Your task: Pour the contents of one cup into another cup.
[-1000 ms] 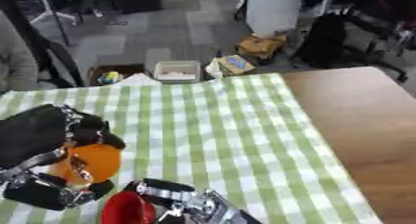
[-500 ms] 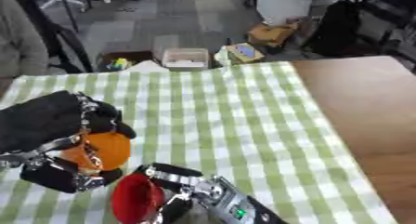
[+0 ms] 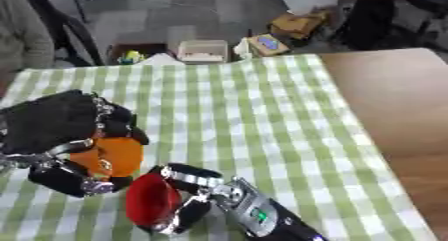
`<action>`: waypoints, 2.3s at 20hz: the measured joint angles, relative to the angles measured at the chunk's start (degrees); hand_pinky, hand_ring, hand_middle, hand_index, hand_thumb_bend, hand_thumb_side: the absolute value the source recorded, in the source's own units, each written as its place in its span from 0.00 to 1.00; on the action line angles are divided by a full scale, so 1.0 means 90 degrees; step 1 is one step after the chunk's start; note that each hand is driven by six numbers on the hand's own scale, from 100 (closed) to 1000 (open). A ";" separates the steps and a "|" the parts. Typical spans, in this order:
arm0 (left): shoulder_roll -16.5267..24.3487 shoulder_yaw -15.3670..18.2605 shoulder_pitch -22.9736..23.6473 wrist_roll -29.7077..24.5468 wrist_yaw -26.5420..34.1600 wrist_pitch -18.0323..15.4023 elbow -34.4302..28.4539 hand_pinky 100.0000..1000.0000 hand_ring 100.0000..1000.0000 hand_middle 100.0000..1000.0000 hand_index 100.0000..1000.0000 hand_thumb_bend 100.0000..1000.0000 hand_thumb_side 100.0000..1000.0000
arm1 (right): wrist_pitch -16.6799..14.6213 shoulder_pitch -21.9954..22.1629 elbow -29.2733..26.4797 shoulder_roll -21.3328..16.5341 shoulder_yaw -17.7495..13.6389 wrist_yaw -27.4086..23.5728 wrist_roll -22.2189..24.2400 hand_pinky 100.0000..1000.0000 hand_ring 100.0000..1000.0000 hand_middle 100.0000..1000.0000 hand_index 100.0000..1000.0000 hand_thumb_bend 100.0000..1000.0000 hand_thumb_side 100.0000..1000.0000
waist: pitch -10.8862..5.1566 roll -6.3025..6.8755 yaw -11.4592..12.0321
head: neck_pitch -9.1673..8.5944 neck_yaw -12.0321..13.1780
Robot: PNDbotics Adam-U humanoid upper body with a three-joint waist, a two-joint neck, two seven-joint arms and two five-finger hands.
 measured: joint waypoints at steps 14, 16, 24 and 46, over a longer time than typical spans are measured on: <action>0.0016 -0.0147 0.0013 -0.0337 -0.0508 -0.0149 -0.0084 0.00 0.10 0.26 0.68 0.34 0.03 | 0.0002 0.0059 0.0011 -0.0047 -0.0037 0.0000 0.0002 0.32 0.15 0.03 0.41 0.00 0.00 | -0.0061 0.0055 0.0082 | 0.0065 -0.0086; 0.0024 -0.0155 0.0013 -0.0395 -0.0546 -0.0150 -0.0098 0.00 0.10 0.26 0.68 0.35 0.03 | 0.0002 0.0063 0.0030 -0.0057 -0.0038 0.0000 0.0002 0.32 0.15 0.03 0.41 0.00 0.00 | -0.0064 0.0055 0.0093 | 0.0067 -0.0105; 0.0058 -0.0200 0.0010 -0.0629 -0.0687 -0.0156 -0.0122 0.00 0.10 0.26 0.68 0.36 0.04 | 0.0003 0.0091 0.0044 -0.0060 -0.0038 0.0000 0.0001 0.31 0.15 0.03 0.41 0.00 0.00 | -0.0091 0.0057 0.0122 | 0.0073 -0.0166; -0.0114 -0.0231 -0.0258 -0.0703 -0.0738 -0.0047 -0.0116 0.00 0.09 0.26 0.68 0.36 0.04 | 0.0029 0.0104 0.0118 -0.0060 -0.0040 0.0000 0.0024 0.31 0.15 0.03 0.41 0.00 0.00 | -0.0096 0.0054 0.0123 | 0.0063 -0.0276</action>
